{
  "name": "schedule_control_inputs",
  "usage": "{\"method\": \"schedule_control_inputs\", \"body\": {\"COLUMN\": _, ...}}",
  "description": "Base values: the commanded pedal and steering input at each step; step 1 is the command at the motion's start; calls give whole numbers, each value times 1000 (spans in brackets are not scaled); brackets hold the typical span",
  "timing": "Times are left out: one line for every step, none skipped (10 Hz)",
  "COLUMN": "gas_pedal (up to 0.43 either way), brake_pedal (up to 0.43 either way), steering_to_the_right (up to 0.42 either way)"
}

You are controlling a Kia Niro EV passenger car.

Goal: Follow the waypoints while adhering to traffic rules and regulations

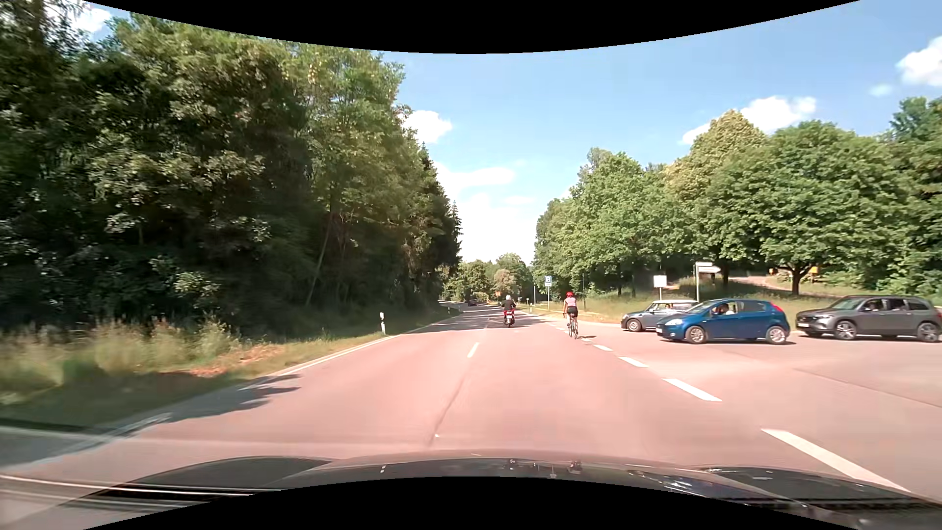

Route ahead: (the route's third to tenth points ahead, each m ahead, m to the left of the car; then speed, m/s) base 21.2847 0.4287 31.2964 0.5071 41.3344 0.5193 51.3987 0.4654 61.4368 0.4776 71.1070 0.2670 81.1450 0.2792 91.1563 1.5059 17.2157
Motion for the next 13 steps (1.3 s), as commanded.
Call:
{"method": "schedule_control_inputs", "body": {"gas_pedal": 299, "brake_pedal": 12, "steering_to_the_right": -8}}
{"method": "schedule_control_inputs", "body": {"gas_pedal": 299, "brake_pedal": 12, "steering_to_the_right": -8}}
{"method": "schedule_control_inputs", "body": {"gas_pedal": 319, "brake_pedal": 12, "steering_to_the_right": -8}}
{"method": "schedule_control_inputs", "body": {"gas_pedal": 319, "brake_pedal": 12, "steering_to_the_right": -7}}
{"method": "schedule_control_inputs", "body": {"gas_pedal": 319, "brake_pedal": 12, "steering_to_the_right": -3}}
{"method": "schedule_control_inputs", "body": {"gas_pedal": 319, "brake_pedal": 6, "steering_to_the_right": 0}}
{"method": "schedule_control_inputs", "body": {"gas_pedal": 319, "brake_pedal": 12, "steering_to_the_right": 1}}
{"method": "schedule_control_inputs", "body": {"gas_pedal": 319, "brake_pedal": 12, "steering_to_the_right": 2}}
{"method": "schedule_control_inputs", "body": {"gas_pedal": 311, "brake_pedal": 12, "steering_to_the_right": 3}}
{"method": "schedule_control_inputs", "body": {"gas_pedal": 287, "brake_pedal": 12, "steering_to_the_right": 4}}
{"method": "schedule_control_inputs", "body": {"gas_pedal": 240, "brake_pedal": 12, "steering_to_the_right": 4}}
{"method": "schedule_control_inputs", "body": {"gas_pedal": 197, "brake_pedal": 12, "steering_to_the_right": 3}}
{"method": "schedule_control_inputs", "body": {"gas_pedal": 177, "brake_pedal": 12, "steering_to_the_right": 3}}
